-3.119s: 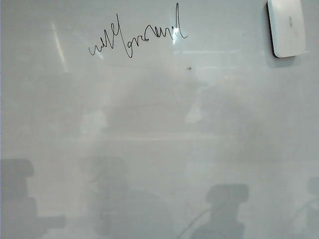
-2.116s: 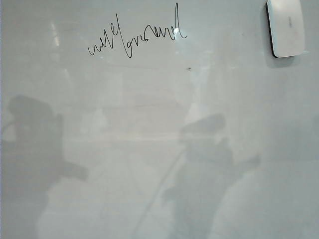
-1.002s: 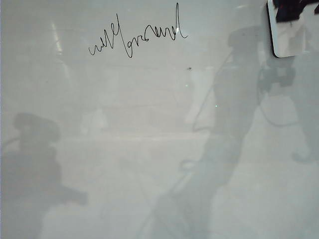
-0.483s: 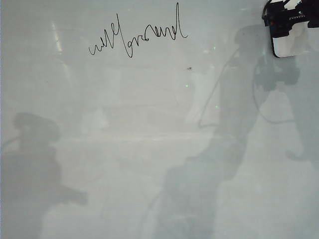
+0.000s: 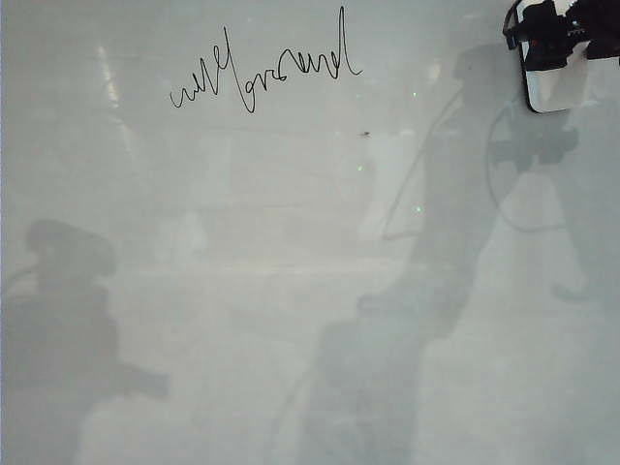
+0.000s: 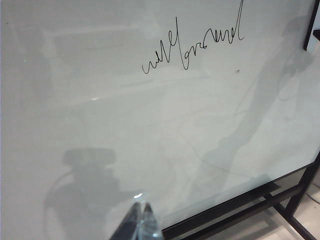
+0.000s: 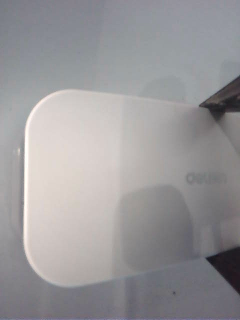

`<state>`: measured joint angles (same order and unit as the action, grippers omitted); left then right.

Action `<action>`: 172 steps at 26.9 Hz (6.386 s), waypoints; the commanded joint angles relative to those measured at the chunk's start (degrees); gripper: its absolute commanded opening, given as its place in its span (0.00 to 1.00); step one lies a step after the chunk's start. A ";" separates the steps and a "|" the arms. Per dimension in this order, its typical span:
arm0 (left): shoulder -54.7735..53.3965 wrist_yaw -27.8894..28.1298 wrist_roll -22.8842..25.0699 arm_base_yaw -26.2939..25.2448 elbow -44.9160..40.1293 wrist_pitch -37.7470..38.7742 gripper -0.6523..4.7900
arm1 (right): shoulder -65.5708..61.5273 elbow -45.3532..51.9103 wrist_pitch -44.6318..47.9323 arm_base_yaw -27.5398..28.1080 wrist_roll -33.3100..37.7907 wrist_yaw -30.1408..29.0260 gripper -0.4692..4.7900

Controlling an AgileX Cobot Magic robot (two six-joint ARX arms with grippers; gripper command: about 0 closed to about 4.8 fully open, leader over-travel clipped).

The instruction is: Grab the whiteboard eraser that is attached to the surface of the whiteboard and use it to clean the writing on the whiteboard.

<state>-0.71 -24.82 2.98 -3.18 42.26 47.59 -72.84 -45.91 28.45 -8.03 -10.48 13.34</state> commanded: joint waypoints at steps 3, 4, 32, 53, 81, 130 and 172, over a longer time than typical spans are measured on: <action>0.00 0.15 0.00 0.00 0.13 -0.42 0.12 | 0.17 -1.97 4.15 0.13 -0.04 -0.26 0.40; 0.00 0.15 0.00 0.00 0.13 -0.44 0.12 | 0.42 -1.97 3.13 0.04 -0.07 -0.31 0.40; 0.02 0.15 0.00 0.00 0.15 -0.44 0.12 | -9.62 -21.05 -11.91 -33.44 -53.53 27.19 0.43; 0.00 -0.04 -0.44 0.00 0.15 -0.52 0.12 | -25.27 -26.10 -14.53 -37.68 -50.36 14.34 0.43; 0.00 0.07 -0.42 0.00 0.15 -2.47 0.12 | -27.39 -36.85 -19.65 -43.41 -73.05 24.28 0.43; 0.00 0.15 -0.44 0.00 0.15 -5.09 0.12 | -43.17 -46.47 -25.33 -46.07 -67.67 37.94 0.43; 0.00 1.64 -2.58 0.09 0.15 -8.24 0.12 | -12.50 -33.24 -37.44 -36.09 -57.11 43.63 0.43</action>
<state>-0.71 -23.29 0.47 -3.14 42.26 40.03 -87.68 -78.76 -10.63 -43.92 -68.86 55.81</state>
